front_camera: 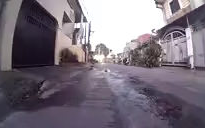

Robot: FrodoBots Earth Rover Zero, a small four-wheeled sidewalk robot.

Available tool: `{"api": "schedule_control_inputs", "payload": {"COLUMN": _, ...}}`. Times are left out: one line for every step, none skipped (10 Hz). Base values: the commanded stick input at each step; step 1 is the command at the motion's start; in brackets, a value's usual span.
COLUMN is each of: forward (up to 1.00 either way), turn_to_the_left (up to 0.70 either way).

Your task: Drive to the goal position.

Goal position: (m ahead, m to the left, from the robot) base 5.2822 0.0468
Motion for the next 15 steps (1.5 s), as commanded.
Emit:
{"api": "schedule_control_inputs", "payload": {"forward": 0.94, "turn_to_the_left": 0.0}}
{"api": "schedule_control_inputs", "payload": {"forward": 0.96, "turn_to_the_left": 0.0}}
{"api": "schedule_control_inputs", "payload": {"forward": 0.99, "turn_to_the_left": 0.0}}
{"api": "schedule_control_inputs", "payload": {"forward": 1.0, "turn_to_the_left": 0.0}}
{"api": "schedule_control_inputs", "payload": {"forward": 1.0, "turn_to_the_left": 0.0}}
{"api": "schedule_control_inputs", "payload": {"forward": 1.0, "turn_to_the_left": 0.0}}
{"api": "schedule_control_inputs", "payload": {"forward": 1.0, "turn_to_the_left": 0.0}}
{"api": "schedule_control_inputs", "payload": {"forward": 1.0, "turn_to_the_left": 0.0}}
{"api": "schedule_control_inputs", "payload": {"forward": 1.0, "turn_to_the_left": 0.0}}
{"api": "schedule_control_inputs", "payload": {"forward": 1.0, "turn_to_the_left": 0.0}}
{"api": "schedule_control_inputs", "payload": {"forward": 1.0, "turn_to_the_left": 0.0}}
{"api": "schedule_control_inputs", "payload": {"forward": 1.0, "turn_to_the_left": 0.0}}
{"api": "schedule_control_inputs", "payload": {"forward": 1.0, "turn_to_the_left": 0.0}}
{"api": "schedule_control_inputs", "payload": {"forward": 1.0, "turn_to_the_left": 0.0}}
{"api": "schedule_control_inputs", "payload": {"forward": 1.0, "turn_to_the_left": 0.0}}
